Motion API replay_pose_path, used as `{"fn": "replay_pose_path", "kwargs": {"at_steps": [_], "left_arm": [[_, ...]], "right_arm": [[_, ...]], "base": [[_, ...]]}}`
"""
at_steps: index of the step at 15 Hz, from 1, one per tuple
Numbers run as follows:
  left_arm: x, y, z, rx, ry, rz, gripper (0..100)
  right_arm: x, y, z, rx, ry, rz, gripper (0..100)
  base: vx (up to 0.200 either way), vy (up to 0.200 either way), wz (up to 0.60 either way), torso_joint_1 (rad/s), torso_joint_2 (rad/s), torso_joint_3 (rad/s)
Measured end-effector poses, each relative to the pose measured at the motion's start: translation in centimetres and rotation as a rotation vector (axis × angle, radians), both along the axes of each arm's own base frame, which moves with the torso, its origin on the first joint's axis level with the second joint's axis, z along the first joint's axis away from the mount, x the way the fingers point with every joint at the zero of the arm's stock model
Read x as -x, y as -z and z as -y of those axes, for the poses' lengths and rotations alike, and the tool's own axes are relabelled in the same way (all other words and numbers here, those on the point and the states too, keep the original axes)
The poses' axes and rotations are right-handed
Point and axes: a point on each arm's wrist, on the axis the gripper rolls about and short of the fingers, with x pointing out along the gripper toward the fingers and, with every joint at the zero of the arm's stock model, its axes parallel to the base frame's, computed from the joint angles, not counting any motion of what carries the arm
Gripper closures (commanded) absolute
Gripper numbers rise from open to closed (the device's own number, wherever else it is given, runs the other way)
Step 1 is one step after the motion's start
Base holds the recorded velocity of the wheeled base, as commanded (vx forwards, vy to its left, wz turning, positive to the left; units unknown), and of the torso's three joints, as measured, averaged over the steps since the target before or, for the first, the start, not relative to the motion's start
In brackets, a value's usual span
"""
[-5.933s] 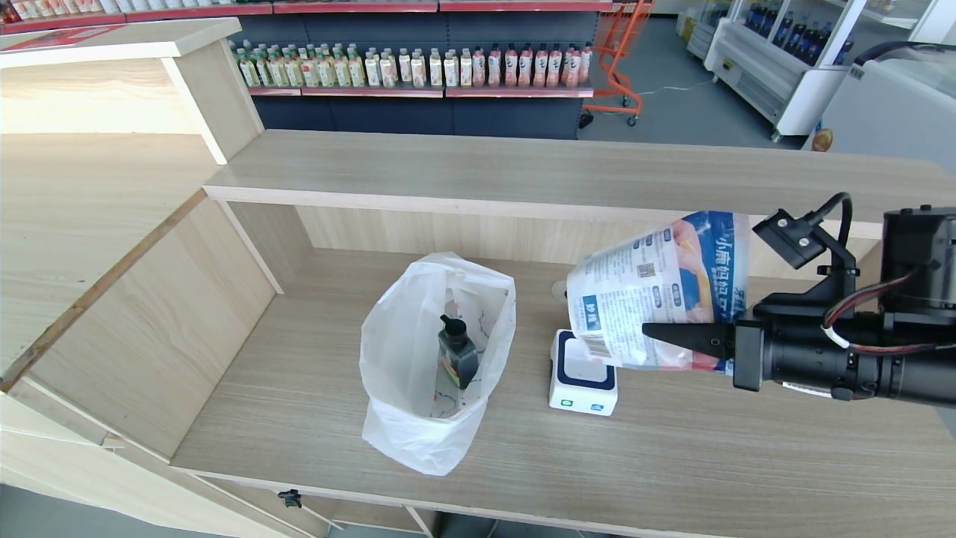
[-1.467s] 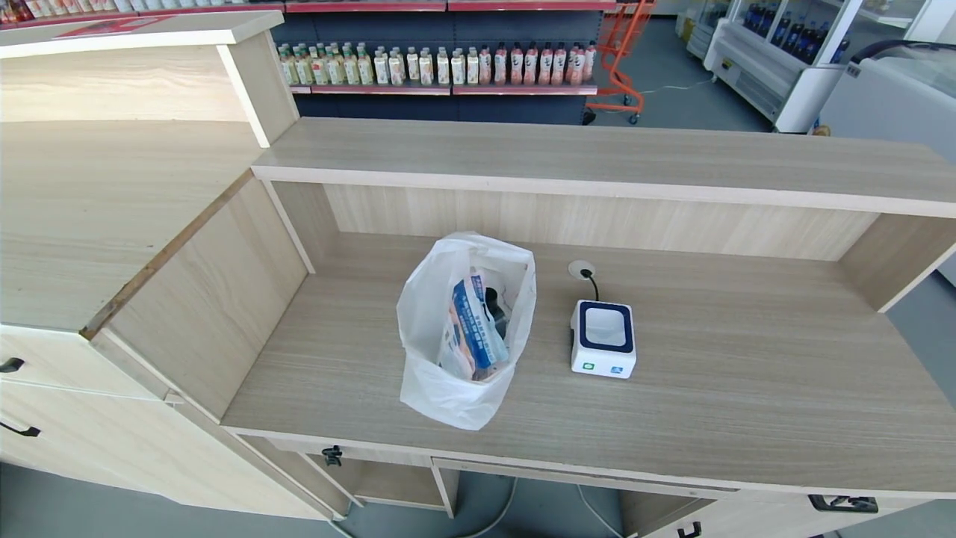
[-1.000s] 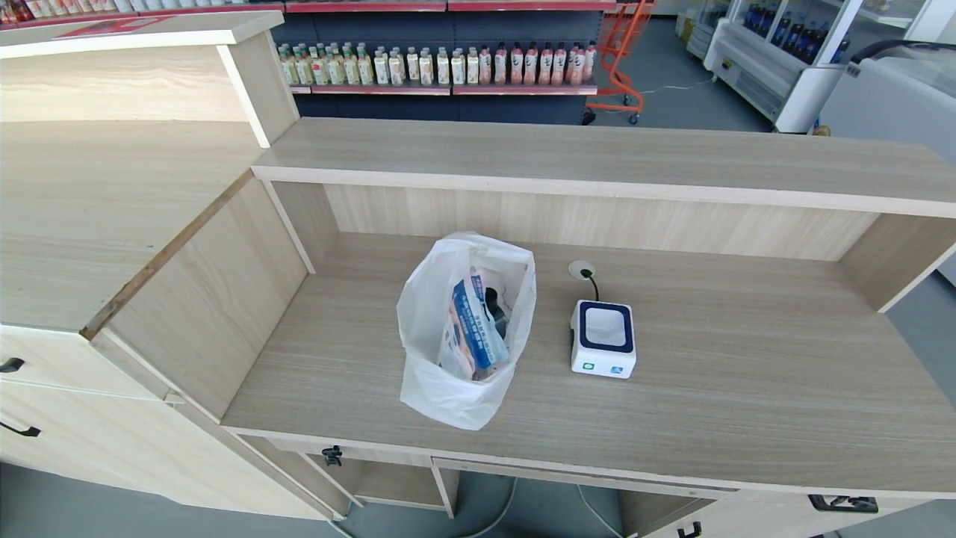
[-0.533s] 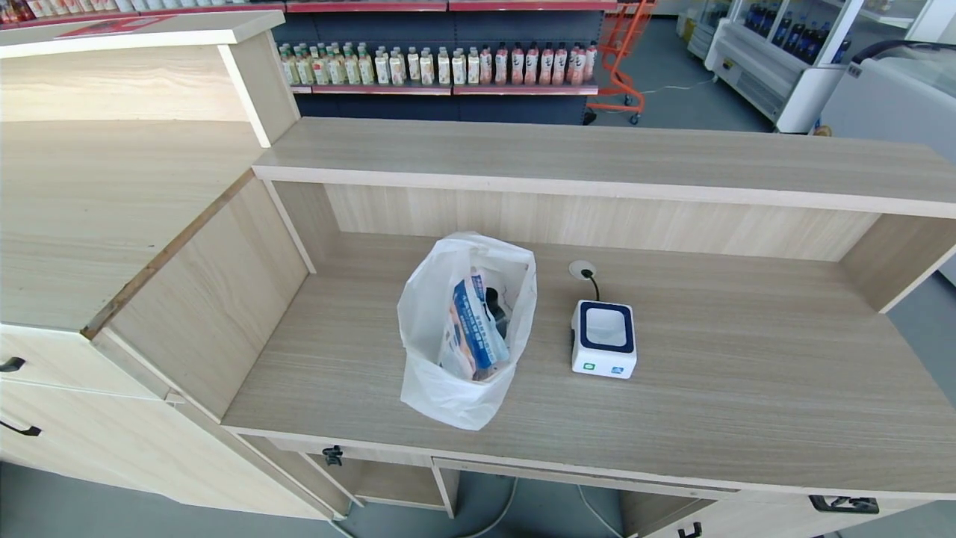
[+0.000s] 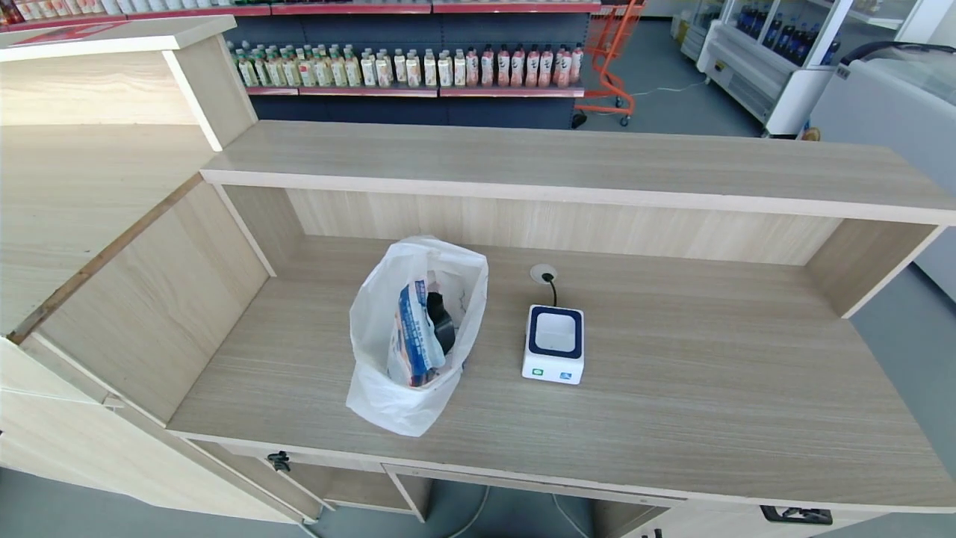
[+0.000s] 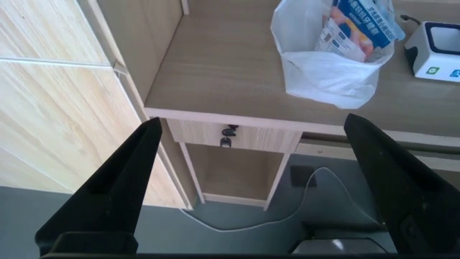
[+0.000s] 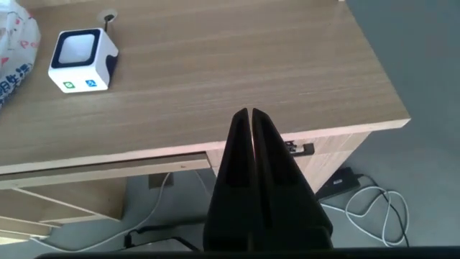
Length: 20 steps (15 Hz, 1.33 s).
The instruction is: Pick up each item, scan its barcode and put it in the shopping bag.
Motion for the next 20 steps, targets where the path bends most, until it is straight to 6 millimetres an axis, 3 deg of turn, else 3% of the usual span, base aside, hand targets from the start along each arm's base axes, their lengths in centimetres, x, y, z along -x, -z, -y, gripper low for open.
{"fn": "replay_pose_path", "kwargs": {"at_steps": [5,12,20], "left_arm": [[0.0,0.0,0.0,0.002,0.0,0.0,0],[-0.05,-0.01,0.0,0.001,0.002,-0.008,0],[-0.02,-0.01,0.0,0.004,0.0,-0.003,0]], "right_arm": [[0.0,0.0,0.0,-0.006,0.001,0.001,100],[-0.01,0.01,0.0,-0.002,0.0,-0.001,100],[0.0,-0.02,0.0,0.006,0.0,-0.002,100]], "base": [[0.0,0.0,0.0,0.0,0.0,0.0],[0.2,0.0,0.0,0.004,0.0,0.002],[0.0,0.0,0.0,0.0,0.0,0.0]]}}
